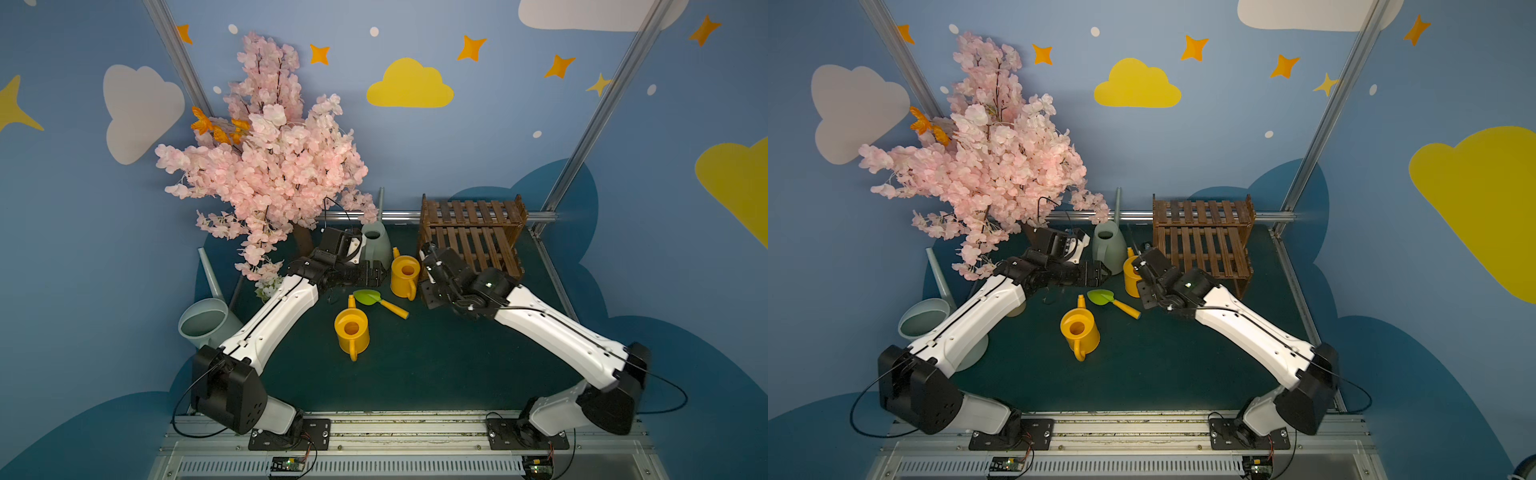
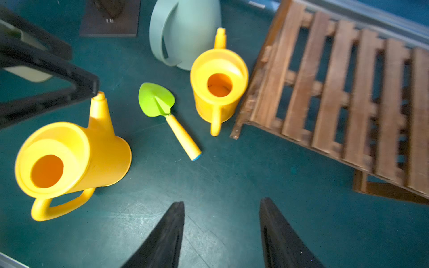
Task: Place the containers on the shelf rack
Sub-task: 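Pick up a container from the center of the board.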
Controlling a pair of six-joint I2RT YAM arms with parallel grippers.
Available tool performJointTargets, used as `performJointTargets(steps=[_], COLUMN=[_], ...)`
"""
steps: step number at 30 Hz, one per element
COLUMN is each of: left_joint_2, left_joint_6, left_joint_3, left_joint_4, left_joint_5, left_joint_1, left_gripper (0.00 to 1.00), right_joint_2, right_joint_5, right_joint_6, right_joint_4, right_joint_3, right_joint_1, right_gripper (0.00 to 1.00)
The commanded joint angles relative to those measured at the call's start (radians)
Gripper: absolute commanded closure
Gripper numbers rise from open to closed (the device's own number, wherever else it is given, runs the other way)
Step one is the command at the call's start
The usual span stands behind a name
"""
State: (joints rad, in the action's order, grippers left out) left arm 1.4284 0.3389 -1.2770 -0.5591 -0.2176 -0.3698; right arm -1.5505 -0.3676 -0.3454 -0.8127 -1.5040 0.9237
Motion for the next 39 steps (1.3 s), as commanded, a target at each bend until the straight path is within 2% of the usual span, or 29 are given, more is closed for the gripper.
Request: performJointTargets(steps=[1, 7, 12, 21, 39], left_joint_2=[-0.076, -0.111, -0.106, -0.093, -0.08], left_joint_6=[-0.02, -0.021, -0.027, -0.035, -0.02], left_joint_3=[0.042, 0.107, 0.117, 0.119, 0.147], left_joint_4=[0.099, 0.116, 0.128, 0.144, 0.182], left_joint_5=[-0.039, -0.063, -0.09, -0.102, -0.136], left_joint_1=[0.044, 0.12, 0.151, 0.162, 0.163], left_gripper=[0.0, 0.0, 0.0, 0.0, 0.0], right_joint_2=[-0.149, -0.344, -0.428, -0.47, -0.576], right_joint_5=[-0.022, -0.002, -0.012, -0.03, 0.033], right_joint_6=[-0.068, -0.063, -0.069, -0.087, -0.085], right_joint_4=[-0.064, -0.09, -0.091, -0.103, 0.005], right_joint_3=[-0.133, -0.272, -0.319, -0.313, -0.312], right_joint_1=[0.028, 0.011, -0.019, -0.058, -0.093], right_gripper=[0.51, 0.52, 0.47, 0.38, 0.35])
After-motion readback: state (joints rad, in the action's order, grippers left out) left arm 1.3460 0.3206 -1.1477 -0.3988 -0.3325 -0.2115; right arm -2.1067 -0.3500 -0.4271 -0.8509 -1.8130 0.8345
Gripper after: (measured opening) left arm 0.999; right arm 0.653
